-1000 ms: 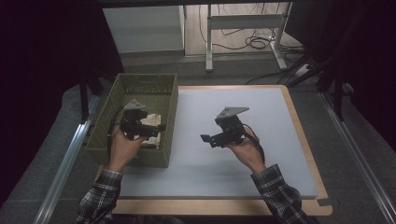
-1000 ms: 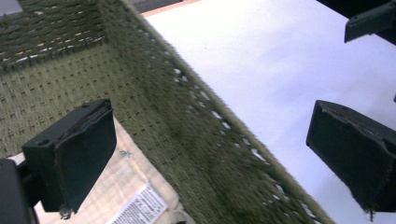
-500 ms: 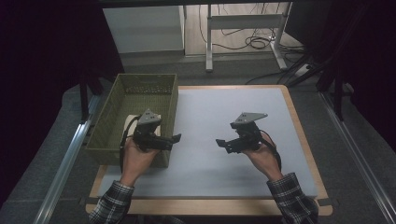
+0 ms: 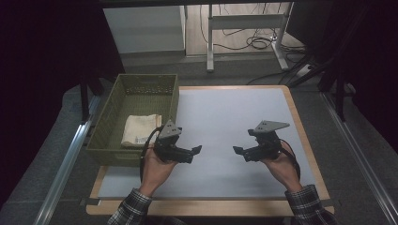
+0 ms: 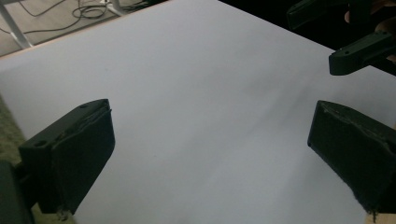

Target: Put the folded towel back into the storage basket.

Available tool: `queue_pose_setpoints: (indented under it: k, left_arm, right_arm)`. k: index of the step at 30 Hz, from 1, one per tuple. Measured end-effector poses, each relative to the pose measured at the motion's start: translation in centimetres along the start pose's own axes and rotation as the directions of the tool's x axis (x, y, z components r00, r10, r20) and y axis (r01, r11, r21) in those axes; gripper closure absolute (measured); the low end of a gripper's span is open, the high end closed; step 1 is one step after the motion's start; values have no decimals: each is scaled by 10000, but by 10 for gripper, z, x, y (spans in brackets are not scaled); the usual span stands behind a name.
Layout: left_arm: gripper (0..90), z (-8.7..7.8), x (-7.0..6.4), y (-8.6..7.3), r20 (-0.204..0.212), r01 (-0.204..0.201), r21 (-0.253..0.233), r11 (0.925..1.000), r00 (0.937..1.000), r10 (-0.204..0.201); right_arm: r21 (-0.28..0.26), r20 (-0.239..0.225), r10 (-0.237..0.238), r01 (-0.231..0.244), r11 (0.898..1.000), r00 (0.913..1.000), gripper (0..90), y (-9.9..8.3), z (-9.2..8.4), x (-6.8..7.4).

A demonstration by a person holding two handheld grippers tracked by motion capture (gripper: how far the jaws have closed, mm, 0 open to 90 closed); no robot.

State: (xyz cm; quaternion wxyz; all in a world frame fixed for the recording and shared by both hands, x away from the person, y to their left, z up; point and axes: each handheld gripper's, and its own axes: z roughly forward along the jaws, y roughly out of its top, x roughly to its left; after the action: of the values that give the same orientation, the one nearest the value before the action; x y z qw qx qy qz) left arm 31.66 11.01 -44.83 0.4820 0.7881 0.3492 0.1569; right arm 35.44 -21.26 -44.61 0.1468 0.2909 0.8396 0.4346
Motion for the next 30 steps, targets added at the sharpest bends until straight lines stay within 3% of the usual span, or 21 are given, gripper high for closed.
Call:
queue_pose_setpoints:
  k: [6, 9, 11, 18, 22, 27, 30]
  left_arm:
    - [9, 14, -14, -6, 150, -161, 12, 9999, 9998, 161]
    - [9, 18, -25, -10, -171, -625, 99, 9980, 9979, 626]
    - [11, 21, -32, -13, 70, -728, 68, 9973, 9973, 727]
    - [9, 36, -46, -28, 604, -647, 259, 9976, 9962, 631]
    - [9, 50, -49, -44, 746, -570, 696, 9959, 9959, 518]
    - [10, 65, -48, -61, 738, -811, 1593, 9839, 9948, 701]
    - [8, 75, -47, -71, 538, -926, 2273, 9694, 9951, 825]
  right_arm:
    - [48, 94, 157, -158, 9999, 9998, 86, -15, -11, -8]
    - [45, 191, 218, -218, 9998, 9996, 86, -22, -16, -10]
    - [39, 207, 281, -282, 9996, 9994, 86, -27, -19, -11]
    - [231, 307, 379, -386, 9990, 9988, 85, -49, -22, -10]
    - [435, 376, 428, -445, 9981, 9984, 86, -64, -20, -11]
    - [883, 488, 482, -524, 9947, 9976, 85, -85, -13, -14]
    - [1240, 626, 439, -514, 9909, 9971, 85, -95, -7, -16]
